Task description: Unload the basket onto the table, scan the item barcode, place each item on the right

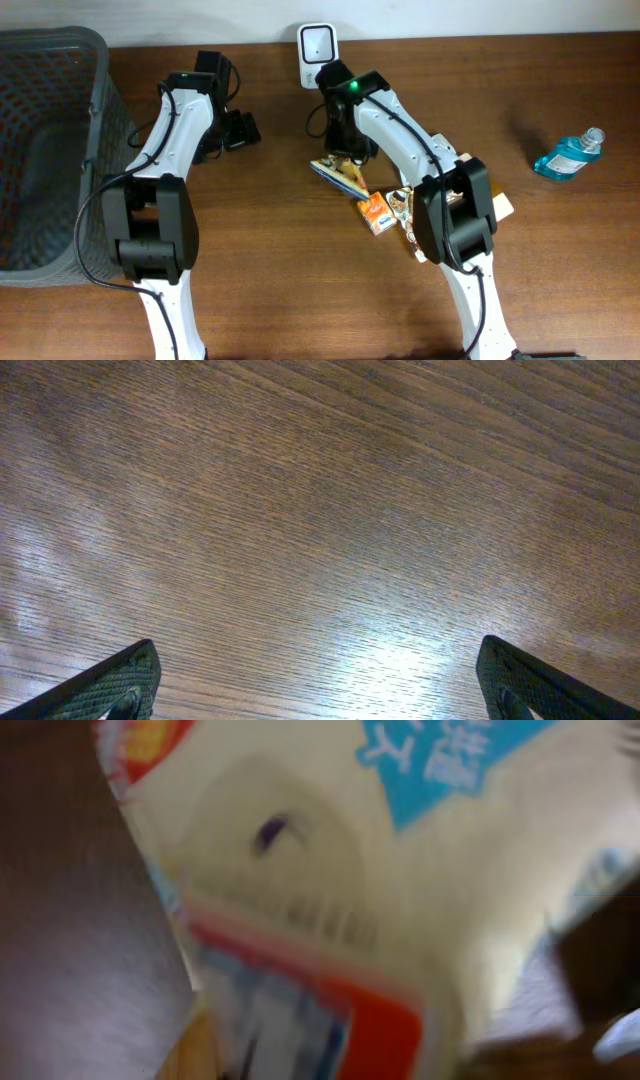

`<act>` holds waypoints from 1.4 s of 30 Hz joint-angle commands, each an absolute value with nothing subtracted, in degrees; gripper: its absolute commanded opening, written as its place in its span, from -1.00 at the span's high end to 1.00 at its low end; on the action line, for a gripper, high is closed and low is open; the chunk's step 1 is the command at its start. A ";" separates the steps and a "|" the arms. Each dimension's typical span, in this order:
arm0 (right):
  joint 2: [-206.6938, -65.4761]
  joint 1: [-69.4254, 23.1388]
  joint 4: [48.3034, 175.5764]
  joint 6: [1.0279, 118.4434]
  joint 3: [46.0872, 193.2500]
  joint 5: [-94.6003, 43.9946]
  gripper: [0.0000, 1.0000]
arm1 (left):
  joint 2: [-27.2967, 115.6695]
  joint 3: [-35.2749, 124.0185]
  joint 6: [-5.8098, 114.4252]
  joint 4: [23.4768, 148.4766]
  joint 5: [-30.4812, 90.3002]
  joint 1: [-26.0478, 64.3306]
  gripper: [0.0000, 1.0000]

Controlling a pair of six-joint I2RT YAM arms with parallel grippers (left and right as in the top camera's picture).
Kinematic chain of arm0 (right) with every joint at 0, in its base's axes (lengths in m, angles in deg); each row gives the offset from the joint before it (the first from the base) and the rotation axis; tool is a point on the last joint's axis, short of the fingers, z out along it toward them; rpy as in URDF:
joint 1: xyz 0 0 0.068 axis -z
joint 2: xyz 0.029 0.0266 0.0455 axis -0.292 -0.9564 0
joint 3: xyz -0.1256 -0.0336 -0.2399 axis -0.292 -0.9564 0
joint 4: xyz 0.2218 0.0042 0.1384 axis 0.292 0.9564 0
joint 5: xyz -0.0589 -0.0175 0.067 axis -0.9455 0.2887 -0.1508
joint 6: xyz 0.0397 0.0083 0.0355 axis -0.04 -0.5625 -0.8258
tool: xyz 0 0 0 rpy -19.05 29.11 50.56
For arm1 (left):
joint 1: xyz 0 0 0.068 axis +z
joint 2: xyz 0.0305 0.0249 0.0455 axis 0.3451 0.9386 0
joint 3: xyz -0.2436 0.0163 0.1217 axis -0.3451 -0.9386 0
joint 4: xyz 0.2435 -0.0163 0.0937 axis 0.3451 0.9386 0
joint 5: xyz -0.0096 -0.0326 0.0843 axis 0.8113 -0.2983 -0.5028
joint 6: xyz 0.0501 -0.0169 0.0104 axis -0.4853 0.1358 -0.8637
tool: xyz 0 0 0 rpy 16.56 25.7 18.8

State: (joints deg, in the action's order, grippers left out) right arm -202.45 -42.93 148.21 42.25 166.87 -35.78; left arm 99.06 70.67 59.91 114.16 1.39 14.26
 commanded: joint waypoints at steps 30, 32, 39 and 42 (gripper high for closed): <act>-205.38 -43.61 150.59 39.89 168.16 -32.90 -0.08 | 97.35 70.10 59.78 114.20 0.97 14.23 -0.98; -205.38 -43.77 149.57 39.65 167.28 -33.20 0.28 | 97.35 70.10 59.78 114.20 0.97 14.23 -0.98; -205.16 -43.52 152.91 39.80 169.95 -33.82 0.92 | 97.35 70.10 59.78 114.20 0.97 14.23 -0.98; -205.14 -43.15 154.68 46.29 174.17 -33.79 0.92 | 97.35 70.10 59.78 114.20 0.97 14.23 -0.98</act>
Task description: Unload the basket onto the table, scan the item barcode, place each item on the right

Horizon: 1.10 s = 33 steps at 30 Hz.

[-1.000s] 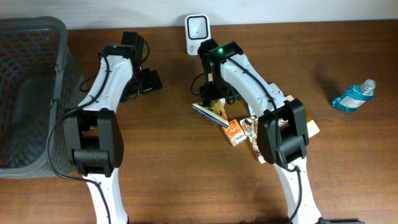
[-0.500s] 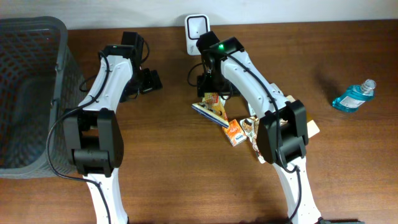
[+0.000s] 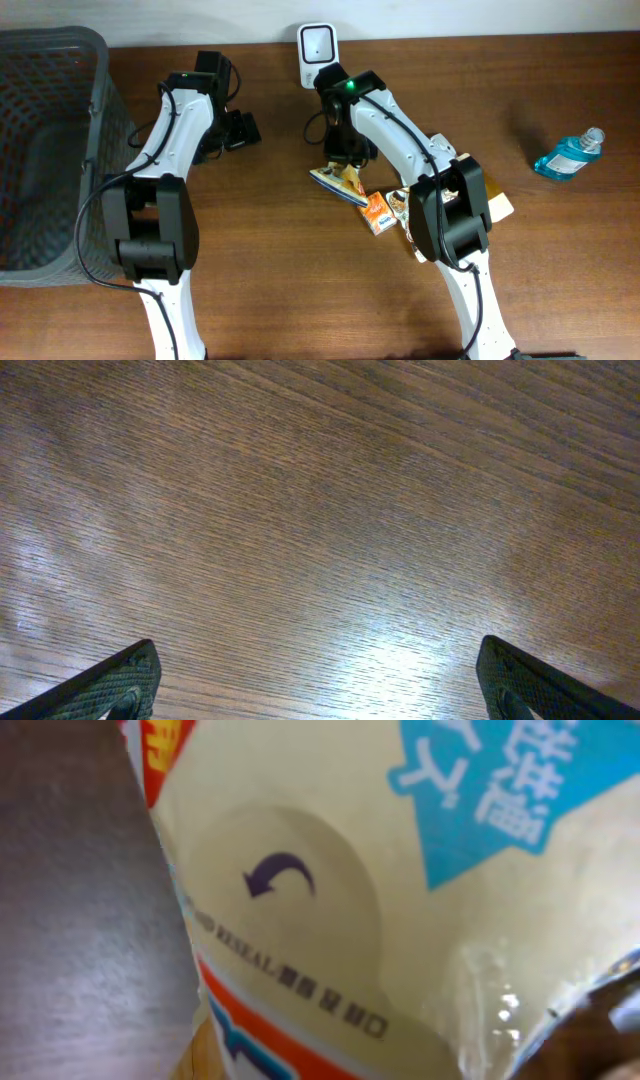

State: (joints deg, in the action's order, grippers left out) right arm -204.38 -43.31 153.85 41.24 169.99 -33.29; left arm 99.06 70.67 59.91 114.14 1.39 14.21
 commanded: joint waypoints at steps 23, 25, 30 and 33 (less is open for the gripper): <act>-205.49 -39.72 125.72 70.64 189.16 -33.75 0.92 | 97.35 70.10 59.78 114.20 0.97 14.23 -0.98; -206.08 -39.53 122.27 66.45 188.68 -33.44 0.92 | 97.35 70.10 59.78 114.20 0.97 14.19 -0.98; -209.73 -39.07 113.87 57.53 188.62 -26.25 0.92 | 97.35 70.10 59.78 114.20 0.97 14.21 -0.98; -212.42 -39.02 112.54 55.47 188.62 -26.21 0.92 | 97.35 70.10 59.78 114.20 0.97 14.23 -0.98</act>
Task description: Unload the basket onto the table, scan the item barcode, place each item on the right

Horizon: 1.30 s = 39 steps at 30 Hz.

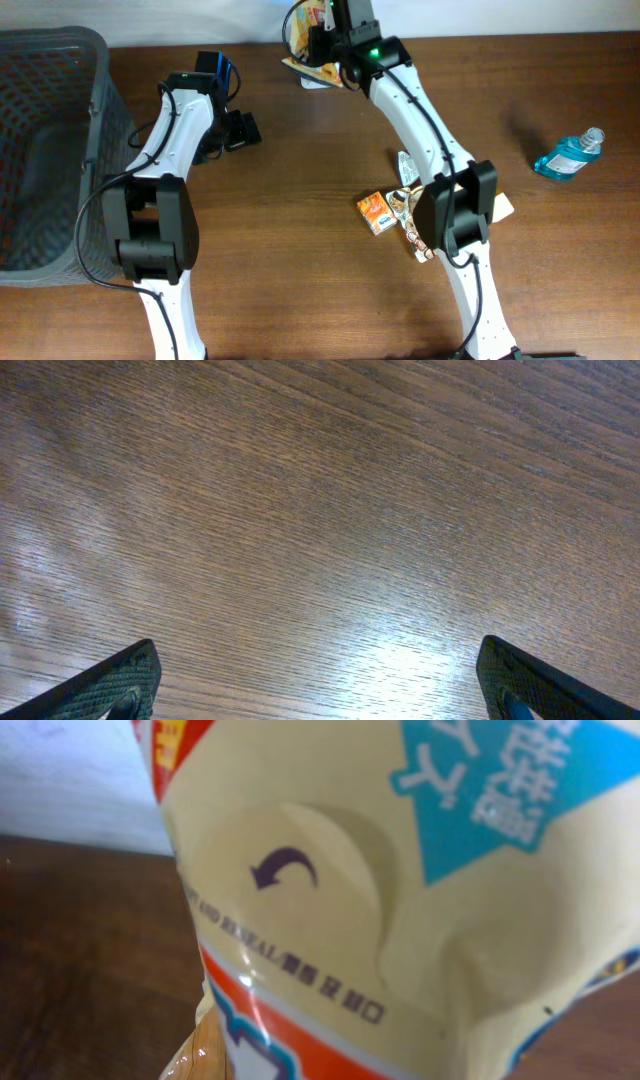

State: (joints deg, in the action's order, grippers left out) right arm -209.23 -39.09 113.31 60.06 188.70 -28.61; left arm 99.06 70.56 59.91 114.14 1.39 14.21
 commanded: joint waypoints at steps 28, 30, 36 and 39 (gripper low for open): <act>-212.42 -36.44 117.28 50.62 189.97 -28.44 0.92 | 97.35 70.10 59.78 114.20 0.97 14.19 -0.98; -213.19 -36.33 118.01 50.64 189.97 -28.46 0.92 | 97.35 70.10 59.78 114.20 0.97 14.19 -0.98; -207.90 -35.63 118.68 52.39 190.26 -28.44 0.92 | 97.35 70.10 59.78 114.20 0.97 14.19 -0.98; -202.15 -34.91 119.82 52.37 190.26 -28.68 0.92 | 97.35 70.10 59.78 114.20 0.97 14.19 -0.98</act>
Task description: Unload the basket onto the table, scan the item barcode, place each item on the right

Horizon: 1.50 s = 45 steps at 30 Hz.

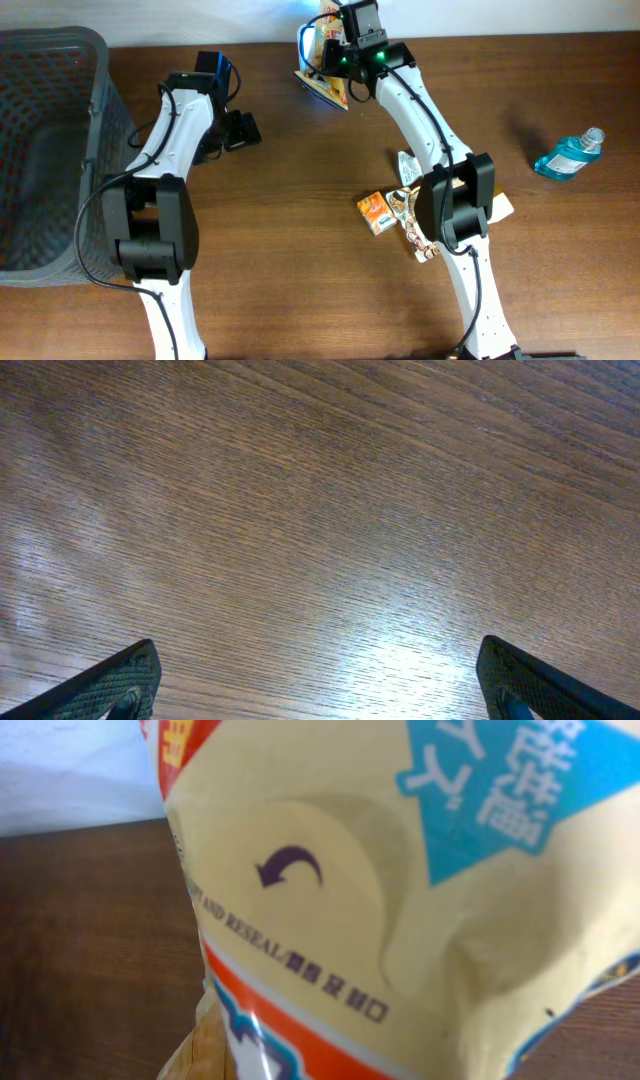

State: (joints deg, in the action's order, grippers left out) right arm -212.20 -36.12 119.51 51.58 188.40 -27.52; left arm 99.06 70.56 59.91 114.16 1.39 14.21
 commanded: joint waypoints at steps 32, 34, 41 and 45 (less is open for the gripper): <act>-184.53 29.39 156.23 49.97 182.50 -42.58 0.92 | 97.35 70.10 59.78 114.20 0.97 14.19 -0.98; -186.85 30.50 155.21 49.99 180.77 -42.86 0.92 | 97.35 70.10 59.78 114.20 0.97 14.19 -0.98; -197.03 31.90 148.71 53.88 177.21 -42.97 0.92 | 97.35 70.10 59.78 114.20 0.97 14.19 -0.98; -201.43 31.75 147.58 53.88 177.21 -42.95 0.92 | 97.35 70.10 59.78 114.20 0.97 14.19 -0.98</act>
State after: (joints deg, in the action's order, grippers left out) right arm -199.11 31.84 148.28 53.09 177.40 -42.82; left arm 99.06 70.45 59.91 114.14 1.39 14.17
